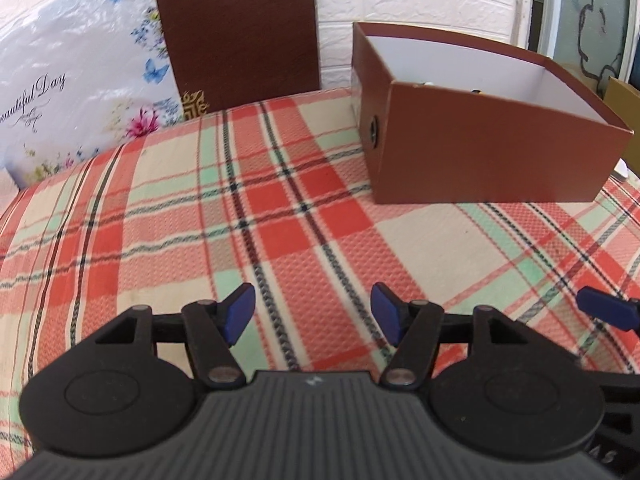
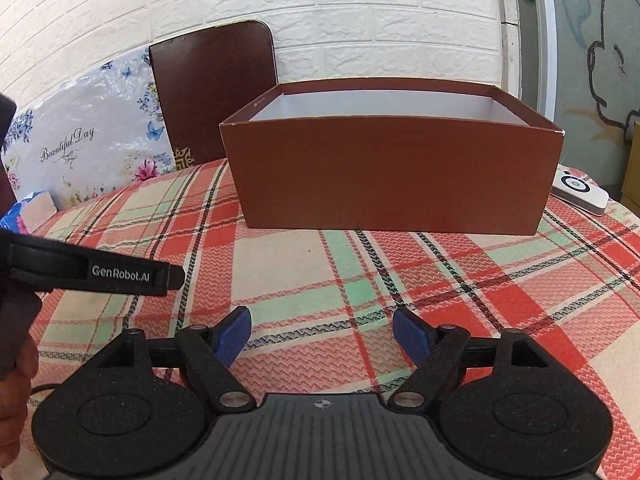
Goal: Organize objects
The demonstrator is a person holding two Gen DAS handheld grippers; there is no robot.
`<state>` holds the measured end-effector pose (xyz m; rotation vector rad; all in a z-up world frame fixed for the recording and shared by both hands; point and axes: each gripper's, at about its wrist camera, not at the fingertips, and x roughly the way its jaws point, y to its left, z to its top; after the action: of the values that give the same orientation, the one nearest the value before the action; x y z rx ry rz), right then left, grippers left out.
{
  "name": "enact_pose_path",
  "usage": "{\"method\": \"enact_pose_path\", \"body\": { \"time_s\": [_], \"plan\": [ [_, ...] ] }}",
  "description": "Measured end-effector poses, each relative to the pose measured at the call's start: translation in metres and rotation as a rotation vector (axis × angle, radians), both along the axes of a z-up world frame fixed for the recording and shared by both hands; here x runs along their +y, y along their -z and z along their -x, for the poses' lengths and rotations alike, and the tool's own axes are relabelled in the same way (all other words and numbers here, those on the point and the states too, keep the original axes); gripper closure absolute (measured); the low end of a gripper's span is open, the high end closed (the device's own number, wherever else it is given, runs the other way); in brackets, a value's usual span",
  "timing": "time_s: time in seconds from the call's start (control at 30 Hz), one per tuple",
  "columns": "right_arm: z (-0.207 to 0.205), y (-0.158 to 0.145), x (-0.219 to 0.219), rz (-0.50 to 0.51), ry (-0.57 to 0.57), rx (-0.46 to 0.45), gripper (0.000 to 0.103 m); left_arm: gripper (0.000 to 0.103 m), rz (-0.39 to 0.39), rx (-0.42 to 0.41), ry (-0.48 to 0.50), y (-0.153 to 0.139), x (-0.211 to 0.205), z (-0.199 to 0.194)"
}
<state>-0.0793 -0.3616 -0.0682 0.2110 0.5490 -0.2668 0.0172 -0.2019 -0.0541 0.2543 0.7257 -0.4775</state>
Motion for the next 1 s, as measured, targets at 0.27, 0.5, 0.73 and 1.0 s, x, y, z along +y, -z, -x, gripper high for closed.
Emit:
{"method": "enact_pose_path", "body": {
  "time_s": [0.27, 0.5, 0.73, 1.0],
  "plan": [
    [0.027, -0.033, -0.002, -0.011, 0.037, -0.079, 0.022, 0.024, 0.036, -0.014, 0.014, -0.013, 0.008, 0.01],
    [0.066, -0.064, -0.012, -0.029, 0.109, -0.176, 0.018, 0.006, 0.084, -0.078, 0.038, -0.041, 0.01, 0.033],
    [0.083, -0.074, -0.013, -0.046, 0.147, -0.222, 0.016, 0.0, 0.094, -0.111, 0.052, -0.059, 0.01, 0.049],
    [0.079, -0.067, -0.01, -0.058, 0.114, -0.197, 0.015, 0.0, 0.056, -0.128, 0.029, -0.061, 0.01, 0.059]
  ]
}}
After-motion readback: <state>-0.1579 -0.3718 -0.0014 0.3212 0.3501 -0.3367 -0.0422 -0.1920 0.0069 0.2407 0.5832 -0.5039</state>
